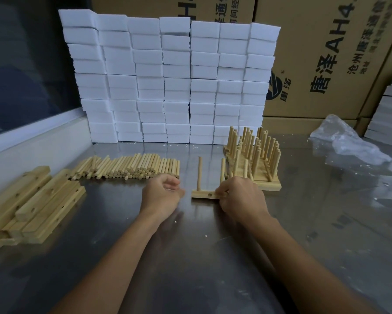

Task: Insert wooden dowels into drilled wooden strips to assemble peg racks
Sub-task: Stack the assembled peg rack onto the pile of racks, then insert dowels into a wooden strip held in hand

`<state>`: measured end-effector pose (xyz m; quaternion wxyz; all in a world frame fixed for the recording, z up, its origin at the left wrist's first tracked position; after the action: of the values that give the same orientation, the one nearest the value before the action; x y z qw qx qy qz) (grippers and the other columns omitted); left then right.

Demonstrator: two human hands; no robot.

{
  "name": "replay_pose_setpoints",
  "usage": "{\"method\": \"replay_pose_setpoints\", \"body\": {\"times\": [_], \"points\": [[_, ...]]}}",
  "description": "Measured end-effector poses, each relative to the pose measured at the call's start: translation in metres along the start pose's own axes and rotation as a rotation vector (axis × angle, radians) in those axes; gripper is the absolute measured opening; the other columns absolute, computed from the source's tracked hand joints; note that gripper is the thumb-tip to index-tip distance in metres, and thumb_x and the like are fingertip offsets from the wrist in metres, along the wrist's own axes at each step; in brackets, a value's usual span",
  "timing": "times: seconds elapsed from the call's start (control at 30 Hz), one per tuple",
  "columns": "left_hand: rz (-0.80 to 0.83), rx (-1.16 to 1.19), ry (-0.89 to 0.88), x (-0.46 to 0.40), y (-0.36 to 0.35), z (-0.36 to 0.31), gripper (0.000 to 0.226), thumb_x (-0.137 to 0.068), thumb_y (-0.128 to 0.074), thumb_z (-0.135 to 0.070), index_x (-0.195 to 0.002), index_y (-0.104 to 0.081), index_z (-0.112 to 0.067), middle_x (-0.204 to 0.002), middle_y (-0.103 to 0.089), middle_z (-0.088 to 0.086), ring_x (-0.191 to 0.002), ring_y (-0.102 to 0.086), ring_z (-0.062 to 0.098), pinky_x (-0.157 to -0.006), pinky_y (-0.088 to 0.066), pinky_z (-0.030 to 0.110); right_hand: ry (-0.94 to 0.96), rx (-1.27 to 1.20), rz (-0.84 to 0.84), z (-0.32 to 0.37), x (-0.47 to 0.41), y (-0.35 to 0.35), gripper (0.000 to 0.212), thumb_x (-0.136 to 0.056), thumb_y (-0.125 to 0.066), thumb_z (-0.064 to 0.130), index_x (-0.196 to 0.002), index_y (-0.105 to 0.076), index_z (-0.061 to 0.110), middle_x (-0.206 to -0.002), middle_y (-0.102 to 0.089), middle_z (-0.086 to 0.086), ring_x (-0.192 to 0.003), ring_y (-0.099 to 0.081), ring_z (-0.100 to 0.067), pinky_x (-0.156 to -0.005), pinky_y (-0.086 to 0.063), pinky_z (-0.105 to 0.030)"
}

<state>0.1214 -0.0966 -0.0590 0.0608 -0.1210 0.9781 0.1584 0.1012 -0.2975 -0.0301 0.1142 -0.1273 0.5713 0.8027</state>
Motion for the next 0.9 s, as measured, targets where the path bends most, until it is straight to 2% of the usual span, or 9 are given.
{"method": "replay_pose_setpoints", "body": {"times": [0.1,0.2,0.3,0.47,0.6,0.67,0.73,0.8,0.9], "points": [[-0.025,-0.009,0.008,-0.002,0.005,0.002,0.012,-0.084,-0.074,-0.011,-0.087,-0.067,-0.021,-0.085,-0.068,-0.003,-0.078,-0.063,0.008,-0.055,-0.040,0.009,-0.099,-0.011,-0.009,-0.019,0.000,0.005,0.029,-0.082,-0.062,0.008,-0.094,-0.076,0.031,-0.101,-0.071,0.001,-0.093,-0.065,-0.027,-0.069,-0.044,-0.029],[-0.049,0.003,0.015,-0.004,0.011,0.004,0.010,-0.084,-0.073,-0.010,-0.085,-0.069,-0.020,-0.086,-0.069,0.000,-0.080,-0.065,0.013,-0.063,-0.045,0.019,-0.188,-0.025,-0.031,-0.039,0.000,0.011,0.027,-0.082,-0.063,0.008,-0.093,-0.077,0.028,-0.098,-0.071,-0.001,-0.090,-0.064,-0.028,-0.069,-0.045,-0.030],[-0.055,0.009,0.035,-0.004,0.014,0.005,0.011,-0.083,-0.073,-0.010,-0.086,-0.069,-0.020,-0.086,-0.070,0.001,-0.080,-0.066,0.016,-0.065,-0.047,0.022,-0.248,-0.046,-0.082,-0.055,0.000,0.016,0.025,-0.081,-0.064,0.007,-0.091,-0.078,0.026,-0.098,-0.070,-0.003,-0.081,-0.058,-0.027,-0.069,-0.042,-0.030],[-0.063,0.009,0.048,-0.005,0.017,0.006,0.010,-0.083,-0.072,-0.010,-0.085,-0.070,-0.020,-0.085,-0.071,0.002,-0.079,-0.066,0.017,-0.067,-0.050,0.024,-0.250,-0.087,-0.161,-0.068,-0.002,0.017,0.020,-0.084,-0.065,0.006,-0.095,-0.078,0.018,-0.110,-0.061,-0.007,-0.097,-0.060,-0.032,-0.080,-0.051,-0.038],[-0.068,0.024,0.053,-0.005,0.019,0.007,0.007,-0.084,-0.071,-0.010,-0.085,-0.070,-0.017,-0.086,-0.071,0.006,-0.083,-0.067,0.022,-0.083,-0.058,0.036,-0.249,-0.108,-0.186,-0.072,-0.005,0.016,0.022,-0.083,-0.063,0.004,-0.093,-0.078,0.017,-0.104,-0.068,-0.007,-0.092,-0.063,-0.030,-0.076,-0.050,-0.033],[-0.074,0.025,0.055,-0.006,0.020,0.007,0.007,-0.084,-0.071,-0.009,-0.085,-0.070,-0.016,-0.085,-0.071,0.007,-0.084,-0.068,0.023,-0.084,-0.058,0.039,-0.255,-0.108,-0.189,-0.072,-0.005,0.016,0.021,-0.083,-0.062,0.005,-0.092,-0.078,0.016,-0.100,-0.070,-0.007,-0.088,-0.064,-0.029,-0.075,-0.052,-0.034],[-0.089,0.018,0.052,-0.007,0.022,0.008,0.008,-0.085,-0.070,-0.009,-0.084,-0.070,-0.017,-0.084,-0.071,0.006,-0.083,-0.068,0.023,-0.081,-0.059,0.038,-0.275,-0.095,-0.180,-0.072,-0.005,0.016,0.019,-0.084,-0.060,0.008,-0.091,-0.077,0.014,-0.095,-0.070,-0.007,-0.085,-0.064,-0.028,-0.074,-0.055,-0.037],[-0.122,-0.025,0.034,-0.009,0.025,0.008,0.011,-0.085,-0.069,-0.009,-0.082,-0.069,-0.019,-0.081,-0.070,0.002,-0.080,-0.068,0.018,-0.071,-0.055,0.029,-0.298,-0.067,-0.161,-0.071,-0.004,0.016,0.017,-0.085,-0.059,0.014,-0.091,-0.075,0.011,-0.091,-0.069,-0.007,-0.084,-0.064,-0.029,-0.074,-0.057,-0.040],[-0.178,-0.141,-0.005,-0.012,0.034,0.008,0.016,-0.086,-0.067,-0.008,-0.077,-0.066,-0.021,-0.075,-0.066,-0.005,-0.073,-0.063,0.011,-0.059,-0.042,0.020,-0.298,-0.031,-0.185,-0.066,-0.001,0.018,0.019,-0.085,-0.059,0.018,-0.093,-0.073,0.009,-0.100,-0.065,-0.010,-0.095,-0.058,-0.032,-0.082,-0.054,-0.043]]}}
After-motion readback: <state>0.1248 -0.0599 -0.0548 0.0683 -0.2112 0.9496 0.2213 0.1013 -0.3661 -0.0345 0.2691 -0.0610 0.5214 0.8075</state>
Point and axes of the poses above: each hand's wrist, its own x-axis away from the middle knuckle, its own y-axis out of the back of the hand, z = x × y, the point moved 7 cm from there along -x, towards the middle knuckle
